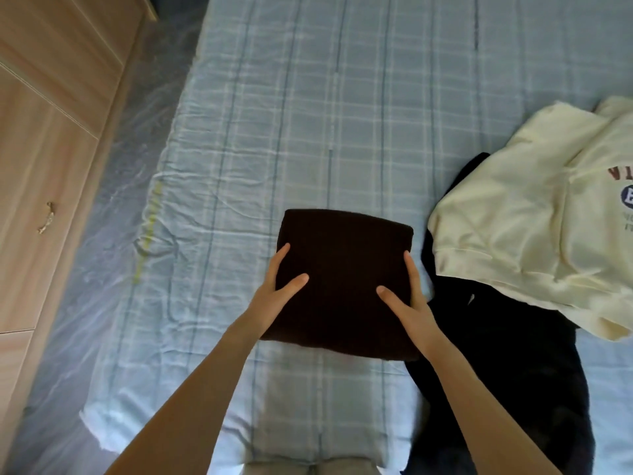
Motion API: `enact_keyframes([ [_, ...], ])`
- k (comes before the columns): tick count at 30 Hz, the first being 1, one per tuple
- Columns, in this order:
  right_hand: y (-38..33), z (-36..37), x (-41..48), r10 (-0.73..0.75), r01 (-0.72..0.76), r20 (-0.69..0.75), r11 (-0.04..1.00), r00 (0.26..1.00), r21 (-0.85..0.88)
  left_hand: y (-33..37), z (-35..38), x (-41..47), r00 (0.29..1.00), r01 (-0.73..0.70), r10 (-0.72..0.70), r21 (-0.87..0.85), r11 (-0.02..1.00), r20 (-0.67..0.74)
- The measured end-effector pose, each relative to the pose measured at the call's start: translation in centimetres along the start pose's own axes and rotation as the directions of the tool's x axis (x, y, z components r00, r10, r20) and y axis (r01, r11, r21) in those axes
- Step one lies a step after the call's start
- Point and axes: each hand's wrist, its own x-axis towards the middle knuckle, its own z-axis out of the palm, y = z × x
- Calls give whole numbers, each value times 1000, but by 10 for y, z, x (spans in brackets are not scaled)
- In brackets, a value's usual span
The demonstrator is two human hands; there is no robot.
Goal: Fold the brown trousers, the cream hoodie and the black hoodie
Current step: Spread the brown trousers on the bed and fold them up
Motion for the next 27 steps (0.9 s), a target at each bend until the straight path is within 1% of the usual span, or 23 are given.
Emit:
enact_keyframes([
  [3,-20,0,-52,10,-11,24,998,1000,56,10,3,-62,998,-1,-2,-56,998,-59],
  [5,-44,-1,-83,-31,28,42,997,999,74,28,3,-102,993,-53,44,-80,995,-112],
  [7,-73,-3,-111,-83,77,65,993,994,95,53,-1,-137,979,-133,120,-67,989,-165],
  [10,-131,-3,-150,-250,240,92,965,964,103,106,-7,-186,938,-274,264,-14,962,-224],
  [13,-183,-3,-180,-394,382,121,917,911,112,154,-16,-230,884,-386,372,9,923,-283],
  [16,-215,4,-199,-514,505,167,858,841,98,172,-21,-267,808,-471,450,41,881,-379],
  [18,-224,13,-205,-568,563,208,822,796,86,171,-23,-289,773,-494,457,35,869,-440],
  [20,-229,24,-211,-582,581,262,809,770,88,162,-26,-310,745,-508,449,17,861,-493],
  [23,-229,48,-223,-589,596,330,798,737,91,146,-37,-340,713,-497,419,17,868,-562],
  [27,-221,86,-241,-570,578,399,808,718,114,120,-60,-374,682,-481,375,1,877,-628],
])
